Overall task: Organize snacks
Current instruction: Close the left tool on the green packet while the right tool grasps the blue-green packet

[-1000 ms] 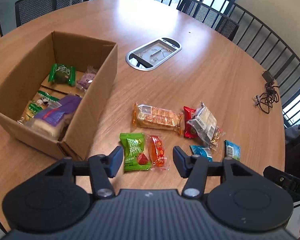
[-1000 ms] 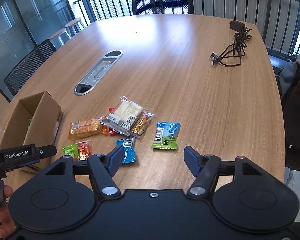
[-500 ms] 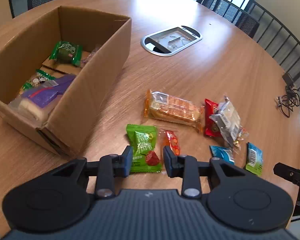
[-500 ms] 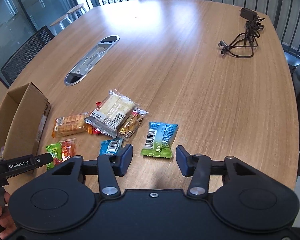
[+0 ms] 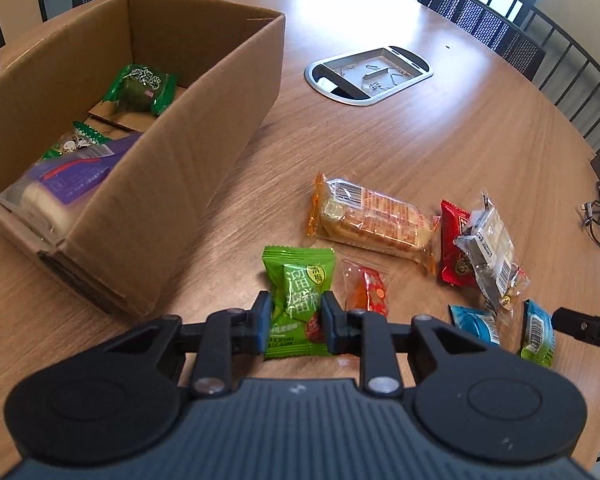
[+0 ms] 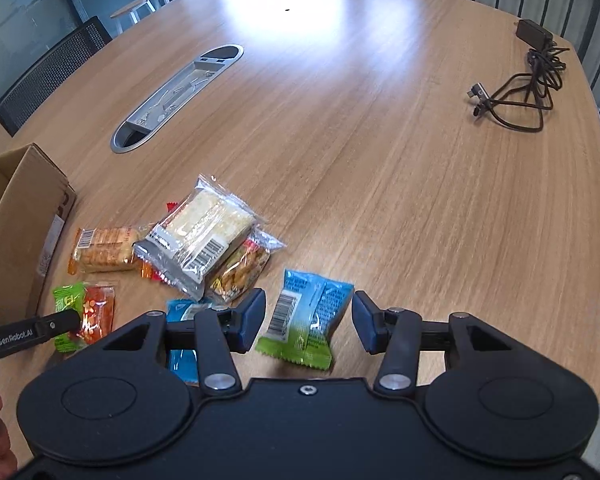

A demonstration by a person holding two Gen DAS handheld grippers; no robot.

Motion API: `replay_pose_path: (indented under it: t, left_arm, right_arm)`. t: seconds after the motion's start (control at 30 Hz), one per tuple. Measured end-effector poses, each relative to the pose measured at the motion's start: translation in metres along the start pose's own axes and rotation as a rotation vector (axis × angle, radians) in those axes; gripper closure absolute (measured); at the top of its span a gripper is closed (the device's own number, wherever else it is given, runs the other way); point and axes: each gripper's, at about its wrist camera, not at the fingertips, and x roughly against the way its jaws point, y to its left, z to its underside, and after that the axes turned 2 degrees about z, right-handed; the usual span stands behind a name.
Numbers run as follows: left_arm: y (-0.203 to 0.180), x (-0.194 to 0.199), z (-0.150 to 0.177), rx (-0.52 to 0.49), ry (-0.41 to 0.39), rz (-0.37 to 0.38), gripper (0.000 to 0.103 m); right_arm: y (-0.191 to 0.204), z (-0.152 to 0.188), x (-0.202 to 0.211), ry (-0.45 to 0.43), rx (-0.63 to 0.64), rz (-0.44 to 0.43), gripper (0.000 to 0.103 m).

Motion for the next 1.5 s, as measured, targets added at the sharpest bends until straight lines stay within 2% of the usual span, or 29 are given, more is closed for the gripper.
replay_pose_path:
  t: [0.4,0.53,0.57,0.63,0.73,0.97,1.0,1.1,1.13,1.37,1.4,1.5]
  left_arm:
    - [0.006,-0.003,-0.001,-0.010,-0.006,0.032,0.080]
    - [0.003,-0.004,-0.002,-0.027,-0.013,0.026,0.078]
    - [0.002,-0.004,-0.002,-0.033,-0.015,0.024,0.078]
    - [0.002,-0.005,-0.002,-0.031,-0.016,0.026,0.078]
    - [0.002,-0.005,-0.003,-0.023,-0.013,0.041,0.083]
    - [0.003,0.006,-0.003,-0.031,-0.026,0.049,0.087]
    - [0.003,0.008,-0.003,-0.033,-0.030,0.050,0.087]
    - [0.004,0.014,-0.004,-0.033,-0.041,0.059,0.087]
    - [0.004,0.017,-0.004,-0.034,-0.045,0.063,0.087]
    - [0.007,0.035,-0.007,-0.041,-0.072,0.086,0.087]
    - [0.008,0.037,-0.008,-0.042,-0.075,0.090,0.087]
    - [0.010,0.046,-0.009,-0.044,-0.087,0.101,0.087]
  right_arm:
    - [0.011,-0.008,-0.022,0.024,0.004,-0.002,0.056]
    - [0.007,-0.002,-0.027,0.032,-0.010,0.008,0.079]
    - [0.006,-0.001,-0.027,0.030,-0.015,0.007,0.081]
    - [0.003,0.002,-0.027,0.028,-0.028,0.003,0.097]
    - [0.001,0.005,-0.023,0.020,-0.040,-0.001,0.103]
    - [-0.003,0.016,-0.011,0.014,-0.060,0.008,0.101]
    - [-0.001,0.018,-0.007,0.003,-0.059,0.017,0.095]
    - [0.002,0.022,0.001,-0.012,-0.054,0.004,0.058]
    - [0.004,0.024,0.001,-0.009,-0.045,0.009,0.054]
    - [0.015,0.035,-0.010,0.058,-0.025,0.026,0.056]
    - [0.016,0.036,-0.011,0.069,-0.025,0.025,0.064]
    - [0.017,0.040,-0.008,0.063,-0.041,0.027,0.066]
